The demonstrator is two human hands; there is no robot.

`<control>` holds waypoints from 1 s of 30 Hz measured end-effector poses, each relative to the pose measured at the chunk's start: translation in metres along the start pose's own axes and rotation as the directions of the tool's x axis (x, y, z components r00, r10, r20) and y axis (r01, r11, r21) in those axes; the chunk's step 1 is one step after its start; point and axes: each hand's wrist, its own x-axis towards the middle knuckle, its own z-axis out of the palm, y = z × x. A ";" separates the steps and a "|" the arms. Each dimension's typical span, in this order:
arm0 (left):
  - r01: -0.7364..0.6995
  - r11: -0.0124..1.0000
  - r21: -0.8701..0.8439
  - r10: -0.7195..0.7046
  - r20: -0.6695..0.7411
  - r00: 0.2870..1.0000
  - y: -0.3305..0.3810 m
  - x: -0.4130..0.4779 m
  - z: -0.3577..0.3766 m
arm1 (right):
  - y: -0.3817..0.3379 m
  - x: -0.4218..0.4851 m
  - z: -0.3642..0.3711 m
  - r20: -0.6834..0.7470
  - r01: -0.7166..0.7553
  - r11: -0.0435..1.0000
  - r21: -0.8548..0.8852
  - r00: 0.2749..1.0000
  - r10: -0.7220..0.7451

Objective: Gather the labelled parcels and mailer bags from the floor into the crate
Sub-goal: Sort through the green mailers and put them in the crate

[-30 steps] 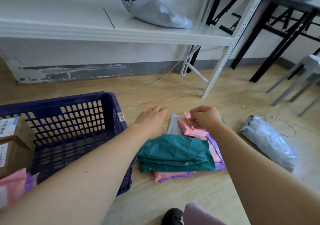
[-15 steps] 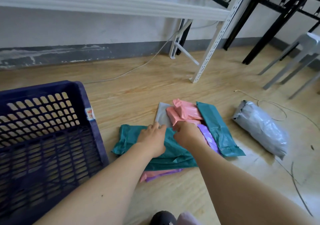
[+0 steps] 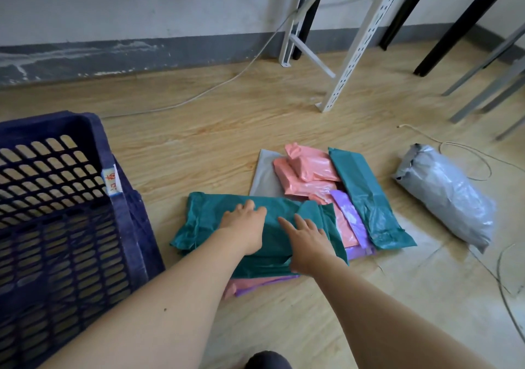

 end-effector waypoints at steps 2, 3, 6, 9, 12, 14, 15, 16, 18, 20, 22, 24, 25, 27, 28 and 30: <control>0.018 1.000 -0.005 -0.018 0.023 1.000 -0.004 0.002 0.001 | -0.001 0.003 0.007 0.061 0.007 0.998 -0.056 0.998 -0.004; 0.022 1.000 -0.006 -0.022 0.031 0.999 -0.005 0.002 0.001 | -0.003 0.005 0.010 0.068 0.014 0.996 -0.089 0.998 -0.008; 0.023 1.000 -0.005 -0.023 0.037 0.999 -0.009 0.001 0.001 | -0.009 0.009 0.017 0.032 0.030 0.986 -0.166 0.999 -0.025; 0.037 0.999 -0.001 -0.037 0.045 0.998 -0.014 -0.002 -0.001 | -0.017 0.009 0.019 0.009 0.041 0.981 -0.190 0.999 -0.040; 0.062 0.998 0.002 -0.062 0.080 0.995 -0.020 -0.005 -0.003 | -0.024 0.008 0.011 -0.027 0.056 0.987 -0.148 0.998 -0.061; 0.078 0.997 -0.001 -0.078 0.099 0.992 -0.022 -0.008 -0.006 | -0.028 0.006 0.003 -0.052 0.042 0.995 -0.096 0.998 -0.047; 0.084 0.996 -0.009 -0.083 0.102 0.991 -0.022 -0.009 -0.007 | -0.030 0.006 -0.001 -0.068 0.023 0.997 -0.071 0.997 -0.027; 0.090 0.996 -0.018 -0.088 0.098 0.991 -0.022 -0.011 -0.009 | -0.032 0.005 -0.006 -0.092 0.002 0.999 -0.051 0.996 -0.007; 0.100 0.994 -0.037 -0.097 0.075 0.993 -0.021 -0.015 -0.014 | -0.037 0.002 -0.015 -0.150 -0.026 0.999 -0.026 0.988 0.022; 0.106 0.993 -0.056 -0.103 0.043 0.994 -0.020 -0.021 -0.020 | -0.040 -0.003 -0.026 -0.194 -0.042 0.999 -0.015 0.980 0.038; 0.111 0.990 -0.085 -0.111 0.009 0.994 -0.018 -0.027 -0.026 | -0.042 -0.009 -0.038 -0.229 -0.067 0.998 0.008 0.971 0.067; 0.113 0.985 -0.128 -0.117 -0.024 0.993 -0.018 -0.035 -0.035 | -0.042 -0.015 -0.051 -0.241 -0.095 0.991 0.093 0.964 0.115; 0.112 0.982 -0.151 -0.119 -0.043 0.992 -0.018 -0.040 -0.040 | -0.042 -0.019 -0.058 -0.245 -0.111 0.982 0.153 0.958 0.146; 0.099 0.976 -0.196 -0.120 -0.095 0.988 -0.018 -0.051 -0.051 | -0.040 -0.028 -0.075 -0.265 -0.130 0.953 0.273 0.942 0.205; 0.091 0.973 -0.211 -0.121 -0.134 0.984 -0.018 -0.058 -0.059 | -0.040 -0.034 -0.084 -0.275 -0.133 0.937 0.323 0.934 0.228; 0.082 0.970 -0.228 -0.133 -0.221 0.966 -0.019 -0.072 -0.073 | -0.038 -0.045 -0.102 -0.282 -0.123 0.916 0.381 0.928 0.242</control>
